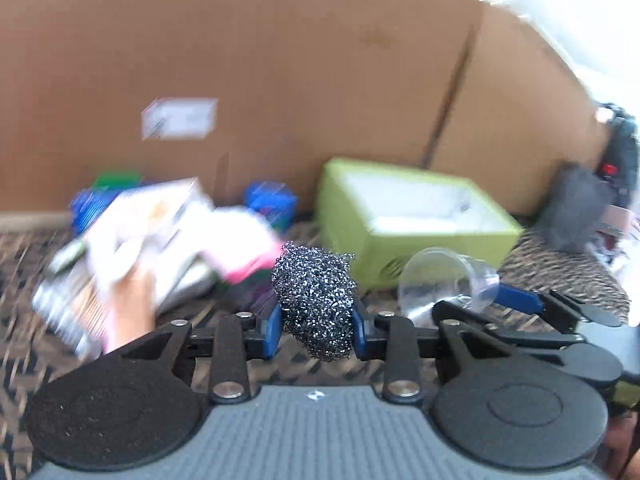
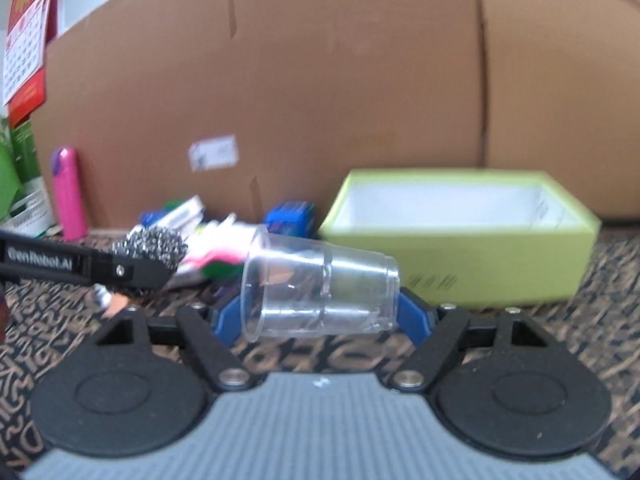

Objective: Organize objects
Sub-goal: 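Carry both items into the lime-green box and open both grippers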

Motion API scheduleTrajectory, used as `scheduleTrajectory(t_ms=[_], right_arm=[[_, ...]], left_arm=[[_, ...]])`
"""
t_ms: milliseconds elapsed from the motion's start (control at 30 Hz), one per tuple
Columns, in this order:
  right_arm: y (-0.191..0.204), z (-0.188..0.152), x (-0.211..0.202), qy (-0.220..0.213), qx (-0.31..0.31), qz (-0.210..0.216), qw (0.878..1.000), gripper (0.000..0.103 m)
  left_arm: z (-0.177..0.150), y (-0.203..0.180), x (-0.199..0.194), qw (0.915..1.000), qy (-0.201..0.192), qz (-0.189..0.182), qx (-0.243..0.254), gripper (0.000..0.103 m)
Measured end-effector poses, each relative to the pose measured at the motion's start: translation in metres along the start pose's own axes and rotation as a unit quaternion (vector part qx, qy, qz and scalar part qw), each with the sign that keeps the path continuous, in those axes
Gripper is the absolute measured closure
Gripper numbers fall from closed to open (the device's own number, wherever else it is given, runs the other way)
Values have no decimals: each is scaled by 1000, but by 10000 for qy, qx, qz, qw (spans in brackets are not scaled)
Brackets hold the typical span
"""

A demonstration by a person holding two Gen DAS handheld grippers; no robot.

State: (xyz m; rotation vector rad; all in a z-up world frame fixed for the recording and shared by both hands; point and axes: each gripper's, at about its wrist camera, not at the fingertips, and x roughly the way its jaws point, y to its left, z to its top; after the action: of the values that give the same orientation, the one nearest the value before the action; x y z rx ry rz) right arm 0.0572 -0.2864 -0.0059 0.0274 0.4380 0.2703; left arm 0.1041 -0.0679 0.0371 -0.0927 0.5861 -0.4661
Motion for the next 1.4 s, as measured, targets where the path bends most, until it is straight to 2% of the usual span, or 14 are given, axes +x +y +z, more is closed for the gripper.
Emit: scheduleTrajectory(t_ms=[200, 400, 633, 667, 700, 733, 767, 800, 867, 1033, 1233, 1400], right_arm=[[-41, 41, 3, -374, -181, -555, 9976, 25], [-81, 66, 49, -250, -315, -942, 9947, 25], [-112, 69, 111, 100, -349, -1078, 9935, 24], [-114, 68, 119, 137, -357, -1080, 9934, 23], [-117, 67, 128, 166, -348, -1075, 9935, 18], [-120, 66, 135, 191, -344, -1046, 9937, 11], [-122, 60, 140, 273, -366, -1013, 9938, 0], [-123, 58, 147, 353, -401, -1017, 9934, 0], [-124, 55, 154, 473, -486, -1103, 9916, 0], [-130, 54, 142, 364, -359, -1110, 9925, 0], [-119, 60, 102, 8, -298, -1047, 9941, 0], [-86, 54, 60, -217, -327, -891, 9953, 0]], left_arm=[[55, -41, 44, 9980, -184, -586, 174, 67], [91, -66, 114, 9987, -128, -435, 237, 67], [99, -68, 169, 9986, 74, -476, 232, 64], [98, -64, 175, 9986, 71, -498, 148, 54], [97, -60, 180, 9984, 49, -561, 54, 45], [97, -56, 184, 9980, 42, -626, -53, 21], [94, -52, 185, 9978, 29, -647, -150, 13], [93, -50, 186, 9981, -8, -575, -226, 9], [92, -46, 187, 9989, 10, -402, -252, 9], [90, -39, 175, 9996, -60, -185, -199, 9], [76, -33, 120, 9995, -275, -94, -108, 9], [46, -24, 70, 9993, -328, 148, -97, 9]])
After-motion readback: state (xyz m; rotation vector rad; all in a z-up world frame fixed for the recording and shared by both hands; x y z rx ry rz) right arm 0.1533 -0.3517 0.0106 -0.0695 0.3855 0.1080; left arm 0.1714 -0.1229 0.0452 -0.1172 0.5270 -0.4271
